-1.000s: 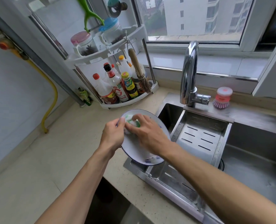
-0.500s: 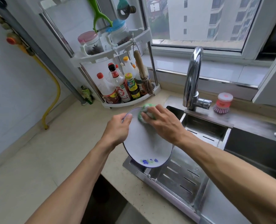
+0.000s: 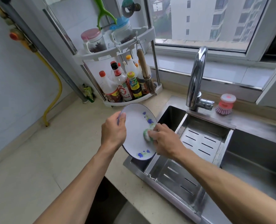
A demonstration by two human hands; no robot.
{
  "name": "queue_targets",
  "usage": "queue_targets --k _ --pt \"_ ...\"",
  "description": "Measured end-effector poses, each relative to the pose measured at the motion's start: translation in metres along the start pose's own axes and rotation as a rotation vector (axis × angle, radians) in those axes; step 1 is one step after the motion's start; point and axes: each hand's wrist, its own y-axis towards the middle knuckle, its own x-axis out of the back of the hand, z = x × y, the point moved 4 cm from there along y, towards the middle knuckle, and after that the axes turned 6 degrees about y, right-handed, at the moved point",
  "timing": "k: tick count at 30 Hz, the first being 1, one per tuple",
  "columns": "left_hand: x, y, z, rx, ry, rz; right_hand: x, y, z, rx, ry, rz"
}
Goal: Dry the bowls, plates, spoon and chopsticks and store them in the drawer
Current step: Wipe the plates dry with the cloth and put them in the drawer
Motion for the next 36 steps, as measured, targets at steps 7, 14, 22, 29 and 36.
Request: queue_targets --k 7,14,22,29,36 --pt "0.002 -0.002 0.005 0.014 -0.068 0.030 0.012 0.029 -0.001 -0.242 0.105 -0.273" --pt "0.006 0.001 0.012 0.042 -0.063 0.022 0.012 0.029 0.025 -0.087 0.186 -0.187" --pt "0.006 0.005 0.003 0.069 -0.082 -0.087 0.005 0.013 0.055 0.262 0.179 -0.039" --pt "0.000 0.001 -0.005 0.049 -0.079 -0.101 0.018 0.021 0.038 0.018 0.202 -0.077" --pt "0.001 0.008 0.008 0.131 -0.119 -0.150 0.014 0.008 0.037 0.098 0.294 0.086"
